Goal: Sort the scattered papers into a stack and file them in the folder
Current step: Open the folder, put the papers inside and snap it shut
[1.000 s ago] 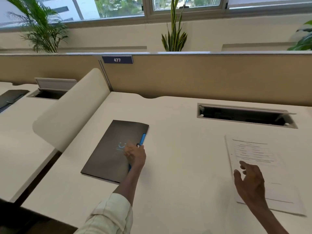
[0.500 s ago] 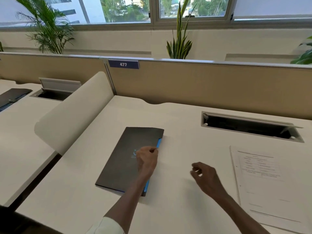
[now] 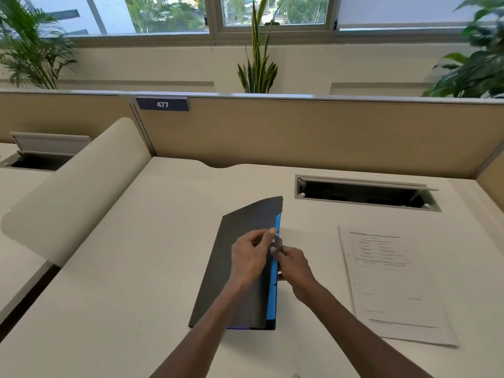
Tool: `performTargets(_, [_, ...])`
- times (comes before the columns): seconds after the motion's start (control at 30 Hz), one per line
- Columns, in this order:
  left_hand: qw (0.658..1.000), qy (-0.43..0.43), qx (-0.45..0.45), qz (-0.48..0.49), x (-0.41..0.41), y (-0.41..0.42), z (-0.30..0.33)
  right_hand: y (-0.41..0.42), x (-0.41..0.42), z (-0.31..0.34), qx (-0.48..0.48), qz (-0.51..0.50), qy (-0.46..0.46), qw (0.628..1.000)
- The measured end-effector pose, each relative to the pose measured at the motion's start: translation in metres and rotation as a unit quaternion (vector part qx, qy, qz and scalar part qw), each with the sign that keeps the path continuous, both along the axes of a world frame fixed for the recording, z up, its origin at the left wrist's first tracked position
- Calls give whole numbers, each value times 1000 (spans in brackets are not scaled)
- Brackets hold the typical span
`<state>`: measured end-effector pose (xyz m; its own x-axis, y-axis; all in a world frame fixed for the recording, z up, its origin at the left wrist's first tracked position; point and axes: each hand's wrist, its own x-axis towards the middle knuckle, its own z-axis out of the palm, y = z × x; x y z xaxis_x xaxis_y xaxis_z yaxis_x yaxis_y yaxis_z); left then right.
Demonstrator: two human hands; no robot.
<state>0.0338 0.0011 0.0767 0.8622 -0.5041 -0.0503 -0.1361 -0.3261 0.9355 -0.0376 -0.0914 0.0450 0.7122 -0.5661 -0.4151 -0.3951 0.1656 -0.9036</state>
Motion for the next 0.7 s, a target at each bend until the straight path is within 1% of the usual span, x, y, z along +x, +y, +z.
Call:
performTargets(0.1, [996,54,74,-10,1,2,-9,-1,-1,5,33,-13,-10,999])
performTargets(0.2, [992,89,80,-30,0,8,-11,0,-2,7,61,-21,-14,998])
performTargets(0.27, [990,92,90,-51,2,13,-12,1,-3,7,76,-25,-17,997])
performTargets(0.37, [987,74,112,-87,6,21,-18,1,-5,9,91,-34,-14,995])
performTargets(0.5, [984,74,132,-91,13,25,-23,0,-6,9,121,-47,-11,991])
performTargets(0.7, [982,74,144,-96,19,21,-19,-2,-6,4,141,-49,-16,989])
